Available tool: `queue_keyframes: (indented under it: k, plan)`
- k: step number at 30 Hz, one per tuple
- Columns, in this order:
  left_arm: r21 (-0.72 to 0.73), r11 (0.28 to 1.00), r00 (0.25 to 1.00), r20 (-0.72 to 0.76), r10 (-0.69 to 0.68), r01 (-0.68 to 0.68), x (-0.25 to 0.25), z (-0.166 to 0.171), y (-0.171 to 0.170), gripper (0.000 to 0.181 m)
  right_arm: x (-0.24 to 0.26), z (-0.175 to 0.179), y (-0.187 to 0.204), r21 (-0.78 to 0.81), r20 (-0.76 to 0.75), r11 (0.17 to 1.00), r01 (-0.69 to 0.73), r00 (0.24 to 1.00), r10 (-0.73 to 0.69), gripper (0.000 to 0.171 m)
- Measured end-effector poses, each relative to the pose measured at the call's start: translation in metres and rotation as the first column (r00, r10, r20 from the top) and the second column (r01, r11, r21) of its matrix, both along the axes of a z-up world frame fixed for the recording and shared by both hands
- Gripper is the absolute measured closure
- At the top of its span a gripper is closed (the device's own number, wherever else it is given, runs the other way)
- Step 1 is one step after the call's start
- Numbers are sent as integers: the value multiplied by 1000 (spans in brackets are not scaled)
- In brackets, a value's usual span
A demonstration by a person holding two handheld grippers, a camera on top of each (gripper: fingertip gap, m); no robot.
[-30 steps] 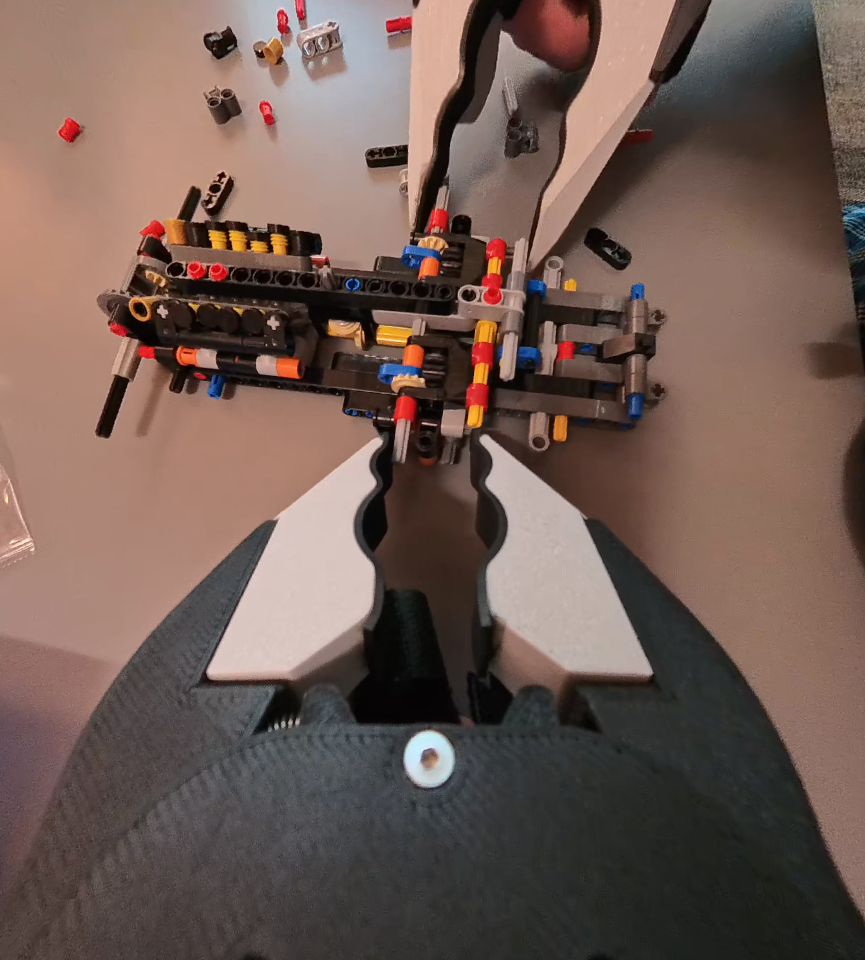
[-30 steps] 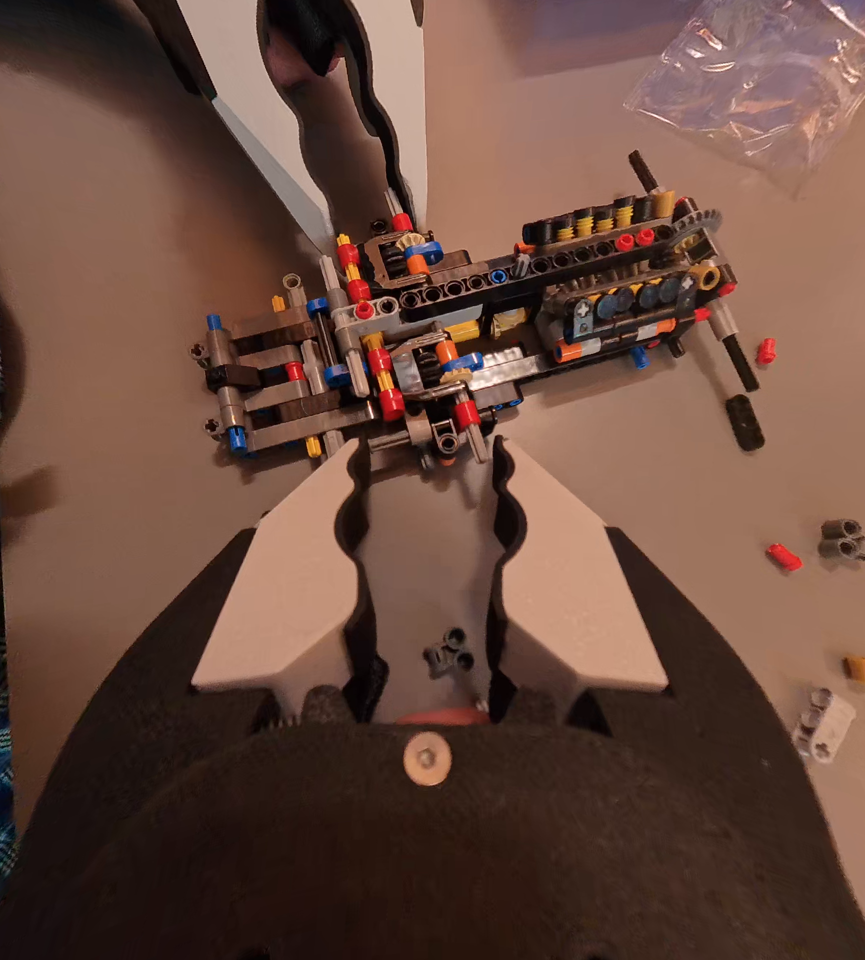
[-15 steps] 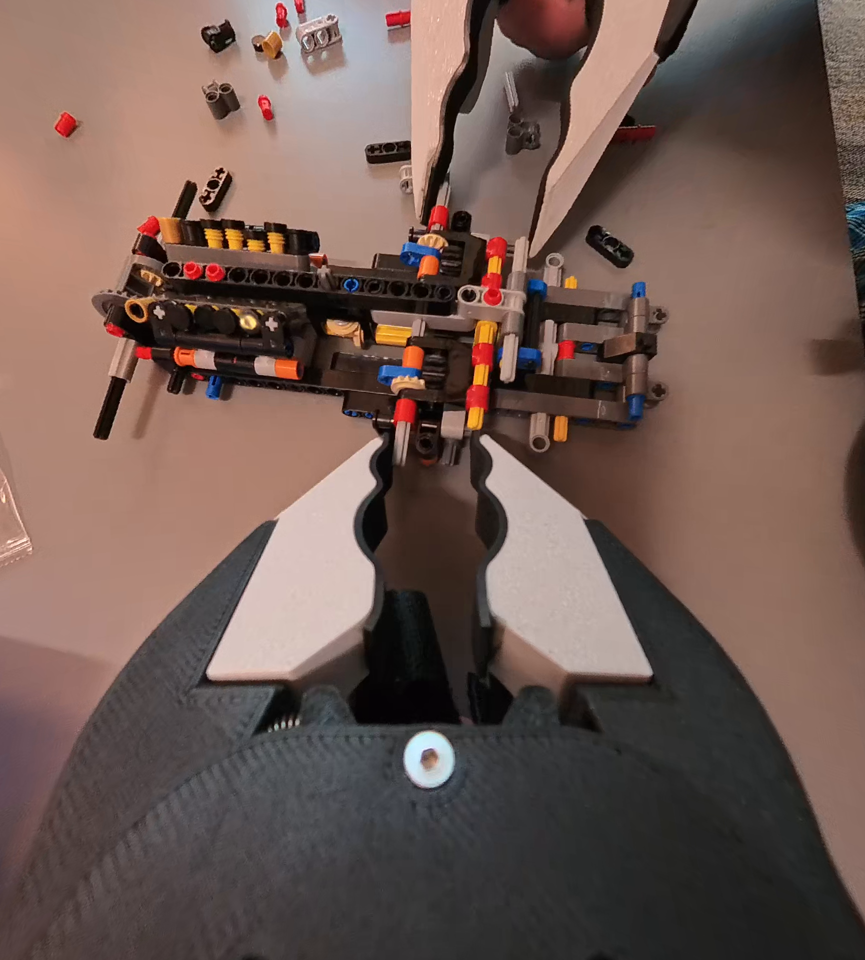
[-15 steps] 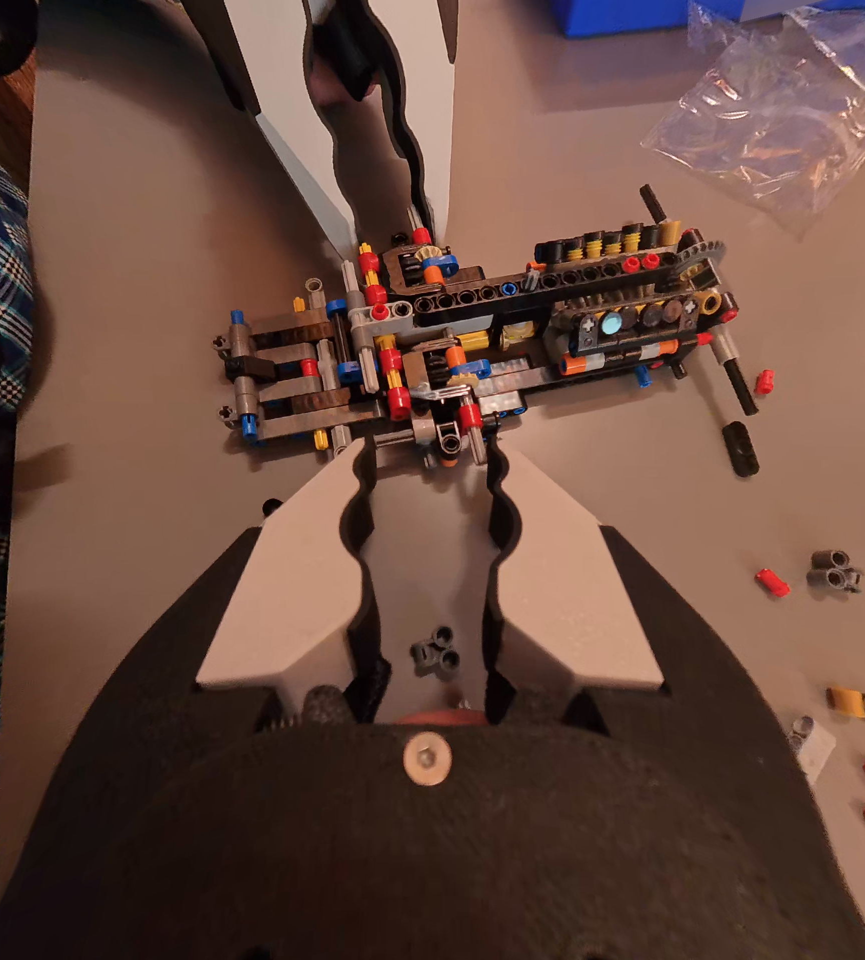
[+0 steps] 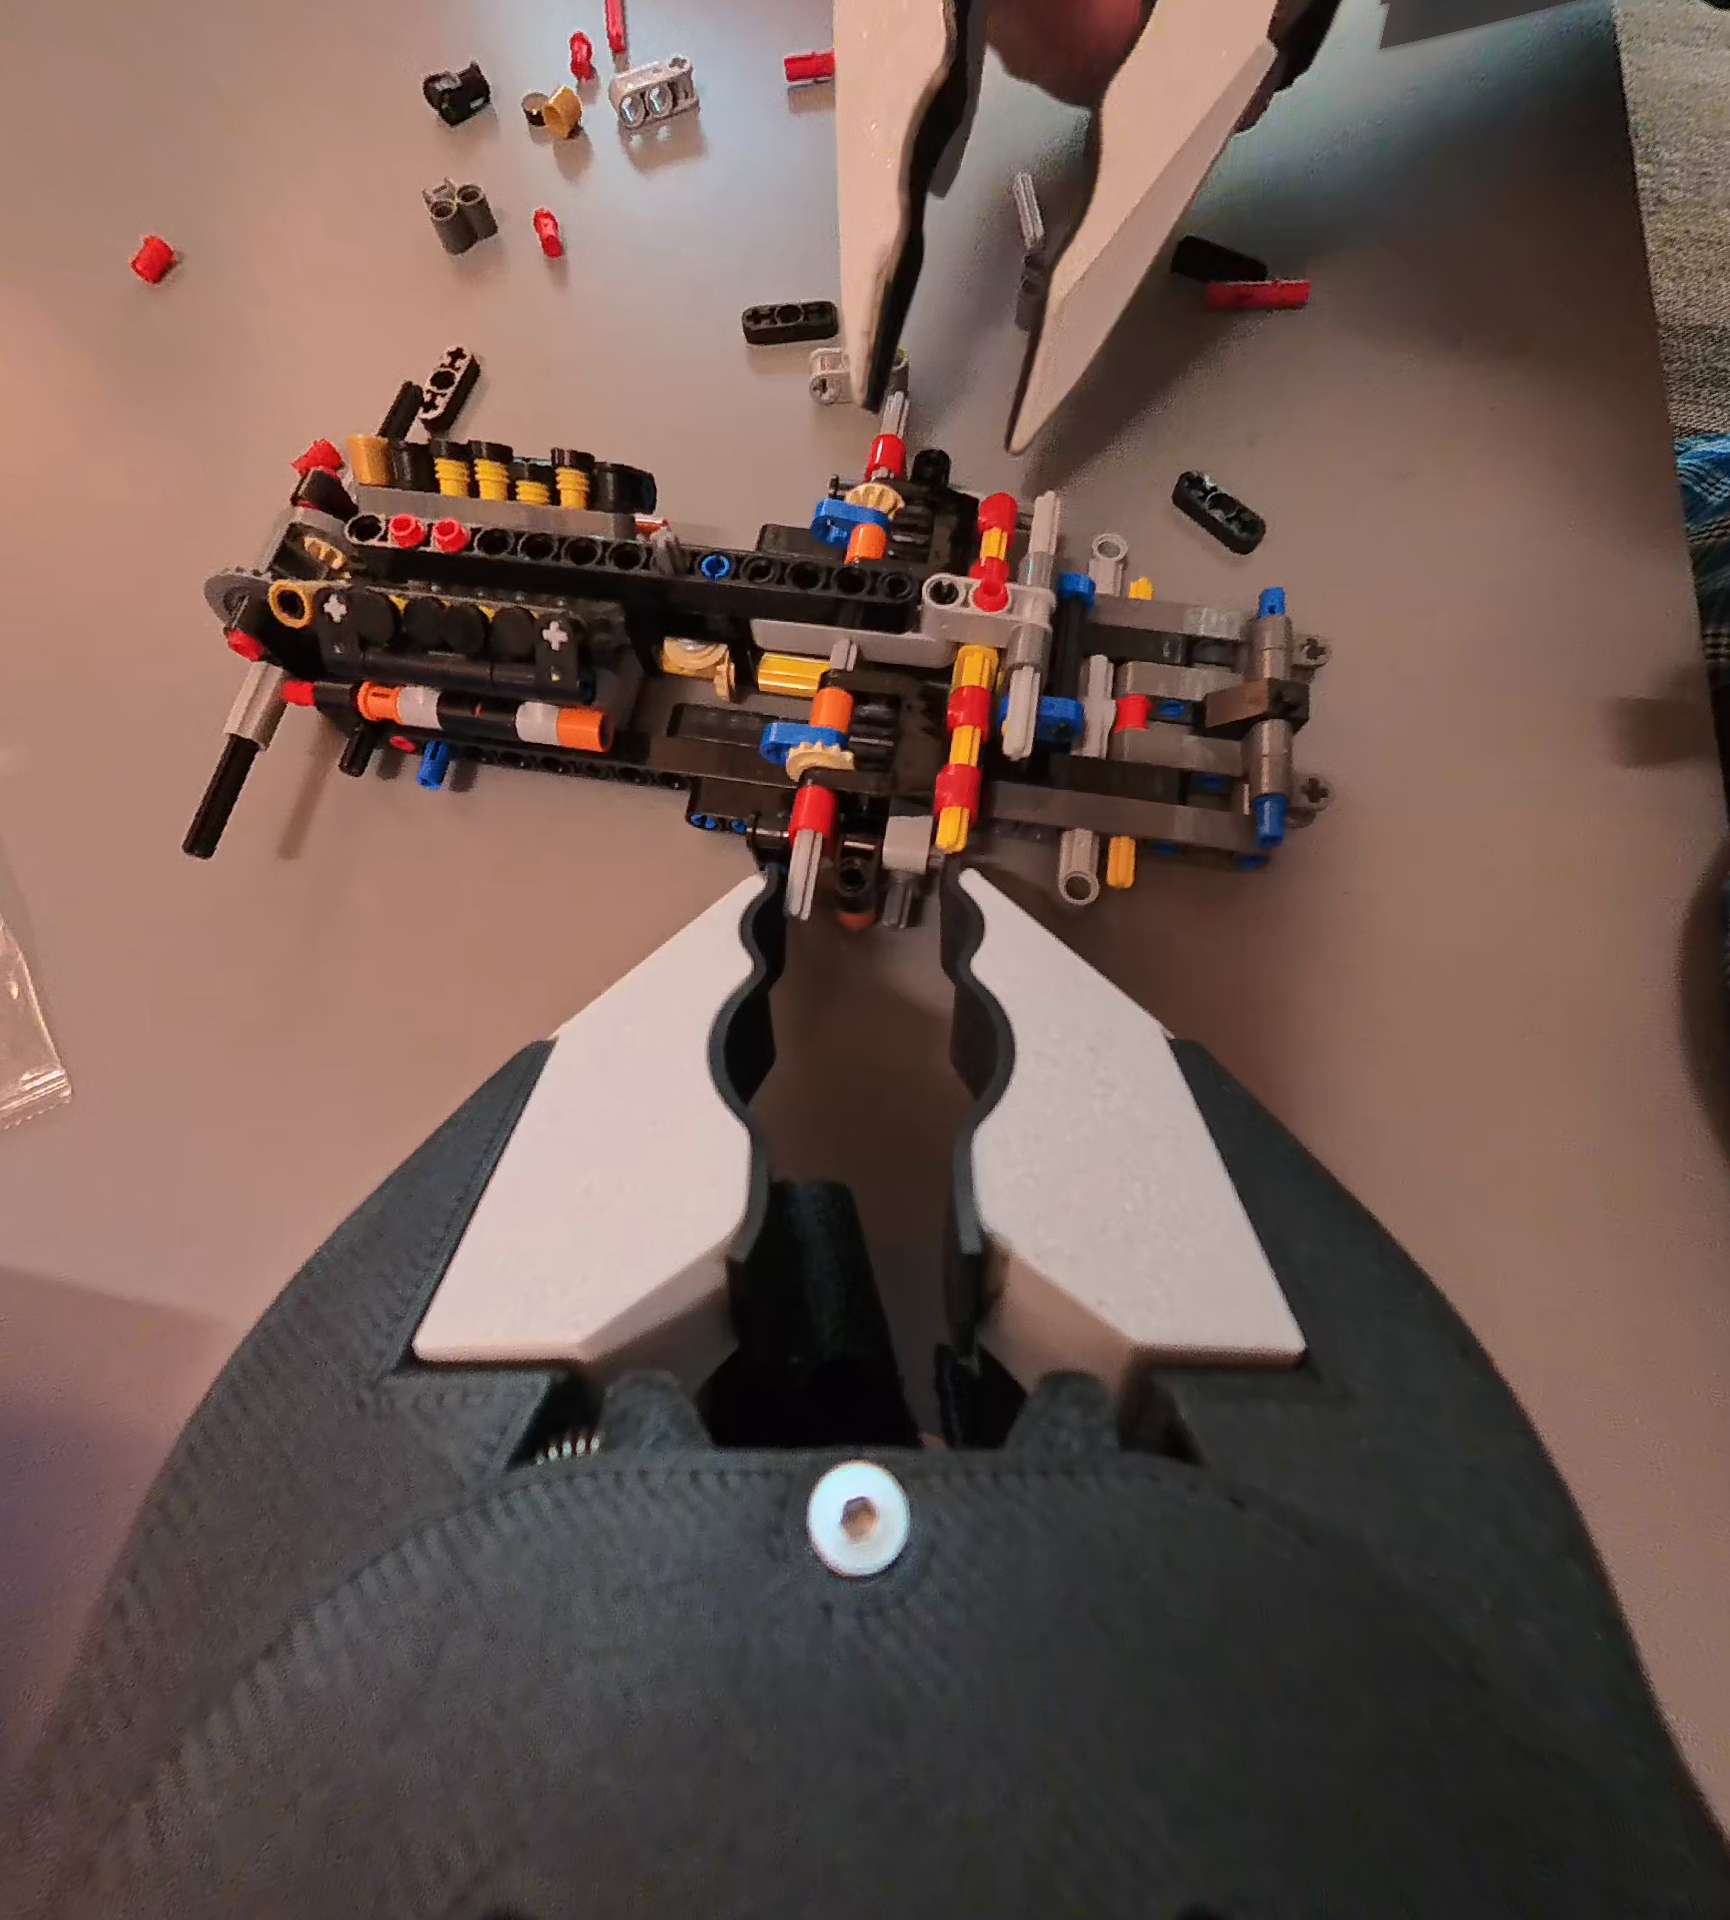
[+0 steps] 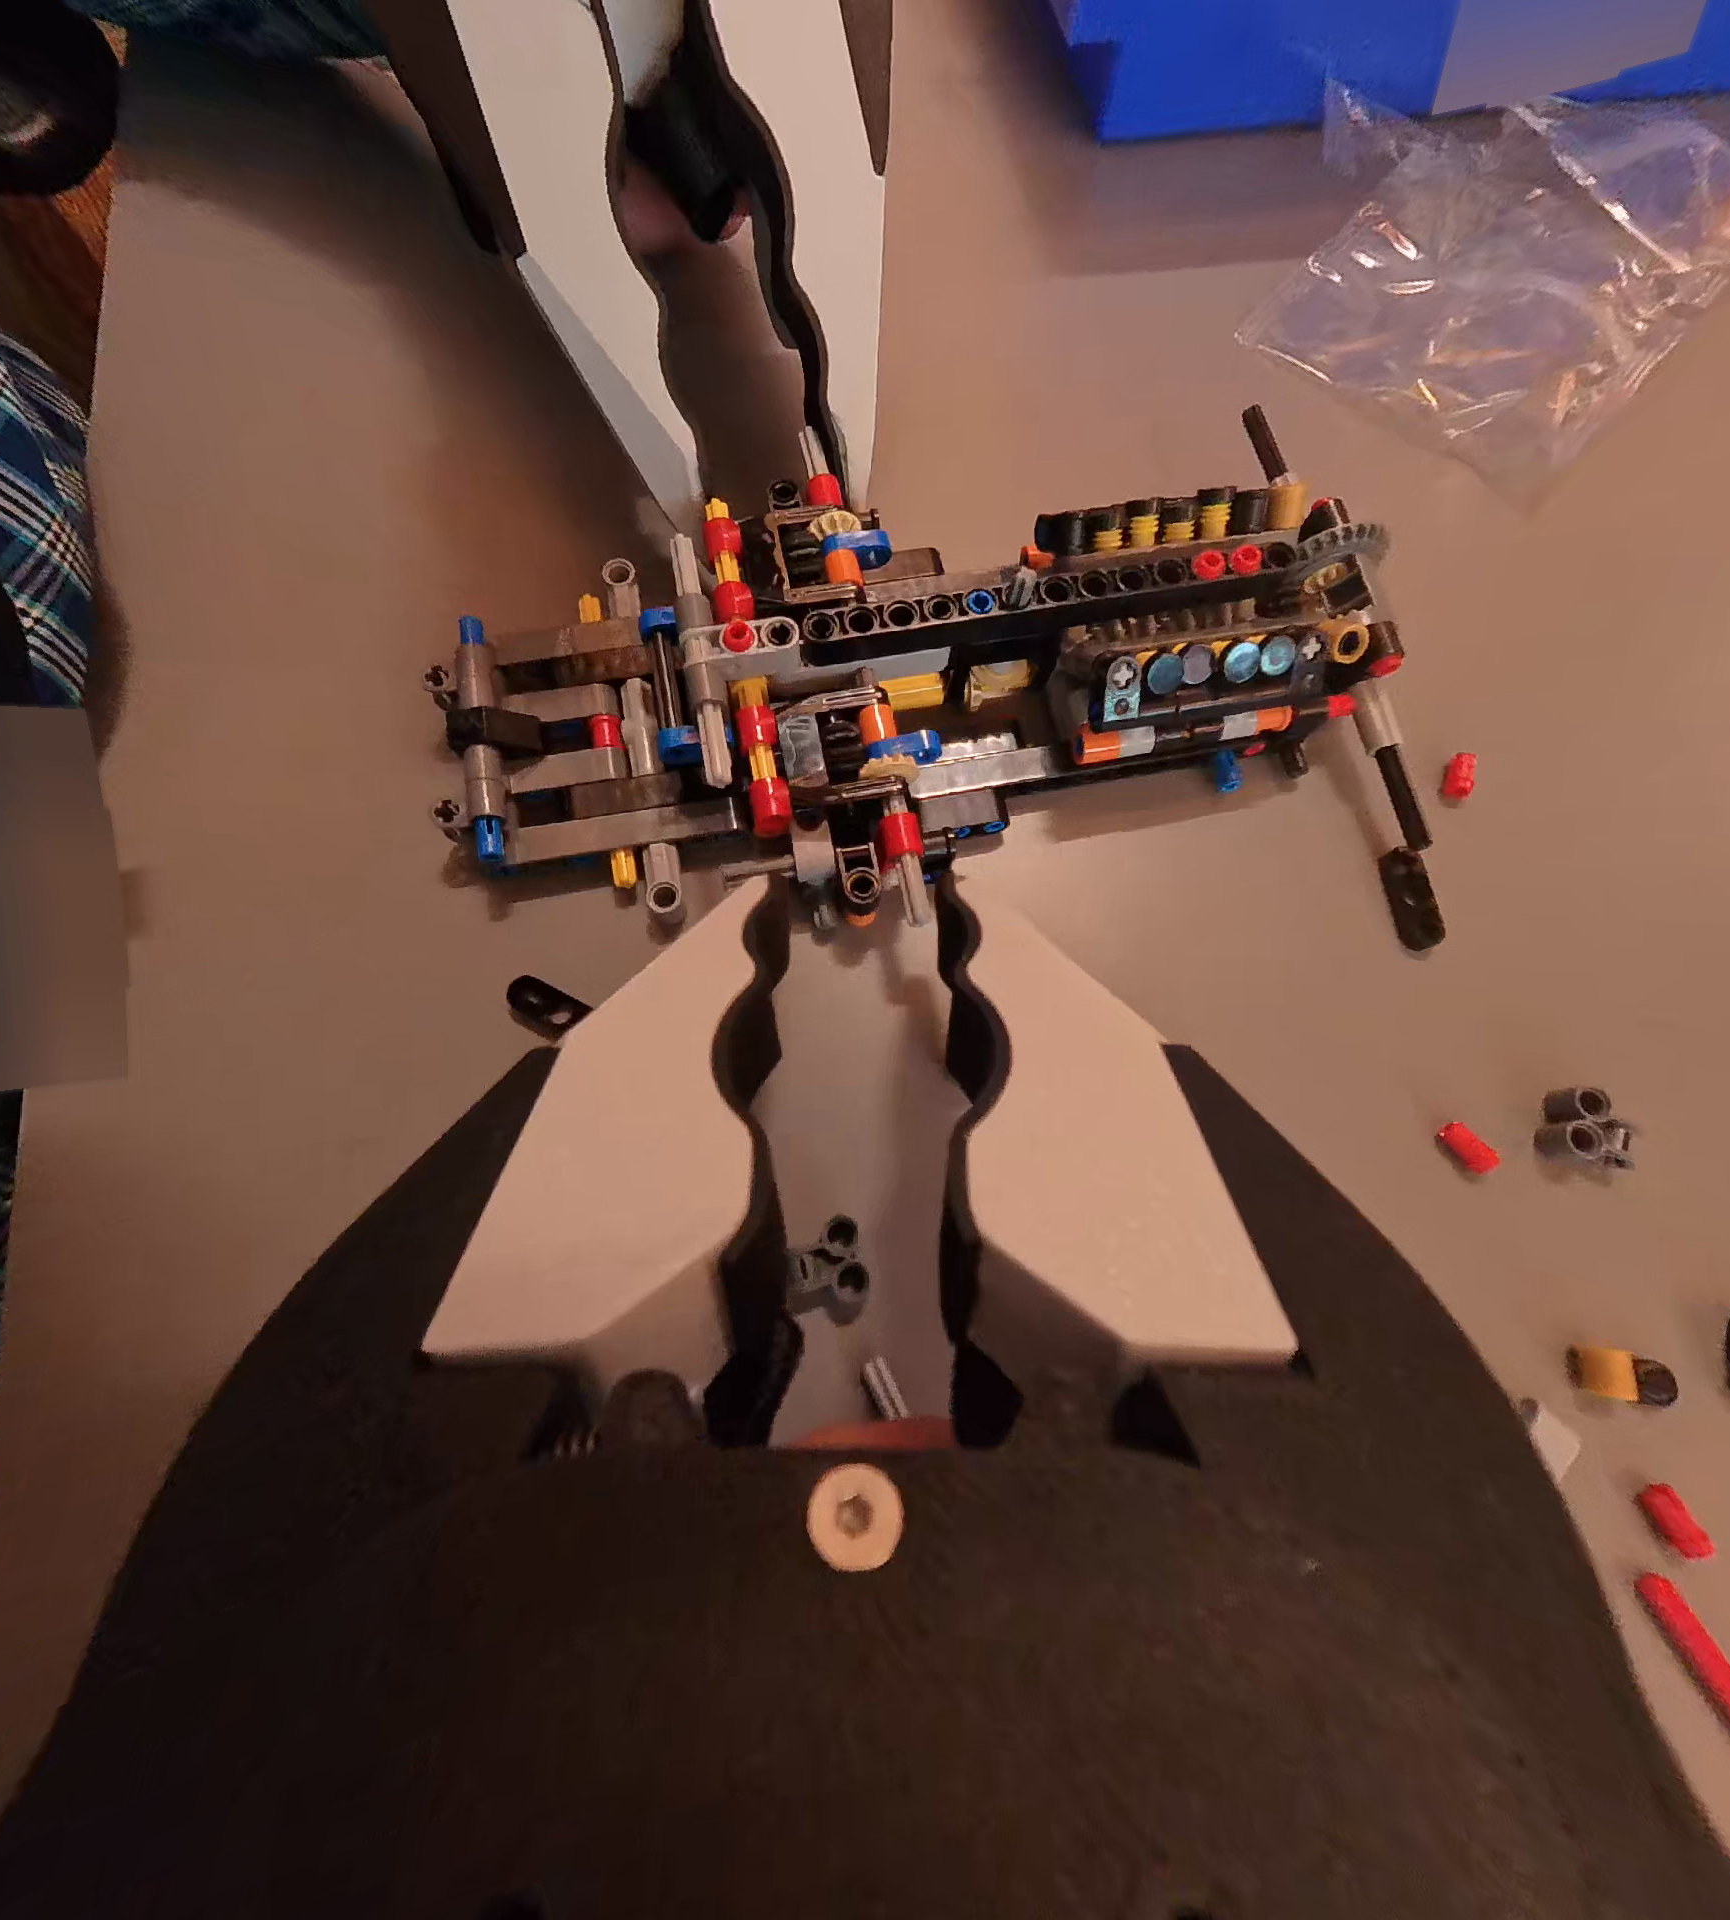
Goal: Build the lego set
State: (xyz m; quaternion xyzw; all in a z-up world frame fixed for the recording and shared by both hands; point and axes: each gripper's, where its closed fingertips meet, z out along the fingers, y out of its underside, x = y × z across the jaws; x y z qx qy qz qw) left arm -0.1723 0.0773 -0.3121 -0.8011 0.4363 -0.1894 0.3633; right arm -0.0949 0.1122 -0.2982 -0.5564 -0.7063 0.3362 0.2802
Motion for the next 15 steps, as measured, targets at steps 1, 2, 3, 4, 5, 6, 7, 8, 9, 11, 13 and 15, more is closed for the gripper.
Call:
queue_keyframes:
  k: [1,2,3,4,5,6,7,8,9,11,13,15]
  plan:
    - [0,1000,1000,0,0,0,0,0,0,153,0,0,-1,-4,0,1000,-6,1000,6,147]
    - [-1,1000,1000,0,0,0,0,0,0,153,-1,-1,-2,-7,0,1000,-12,1000,12,148]
    - [-2,1000,1000,1,0,0,0,0,0,153,-1,-1,-2,-7,-1,1000,-12,1000,12,149]
    - [-3,1000,1000,1,0,0,0,0,0,153,-1,-2,-2,-11,-1,1000,-14,1000,14,149]
    - [-4,1000,1000,1,1,-1,0,0,0,153,-1,-1,-2,-15,-2,1000,-15,1000,15,149]
    - [-3,1000,1000,0,0,0,0,0,0,153,-2,-1,-2,-19,-4,1000,-16,1000,16,149]
    - [-3,1000,1000,0,0,0,0,0,0,153,-2,-2,-2,-21,-5,1000,-17,1000,17,149]
    - [-3,1000,1000,0,0,0,0,0,0,153,-3,-2,-3,-24,-6,1000,-19,1000,19,149]
    - [-3,1000,1000,-1,0,0,0,0,0,153,-3,-2,-3,-29,-9,999,-20,1000,20,148]
    - [-3,1000,1000,-1,-1,1,0,0,0,153,-5,-3,-4,-31,-11,999,-24,1000,24,148]
    - [-2,1000,1000,-2,-2,2,0,0,0,153,-5,-2,-4,-32,-12,999,-28,1000,28,149]
    - [-2,1000,1000,-3,-4,4,1,0,0,153,-5,-2,-6,-38,-14,999,-32,999,31,149]
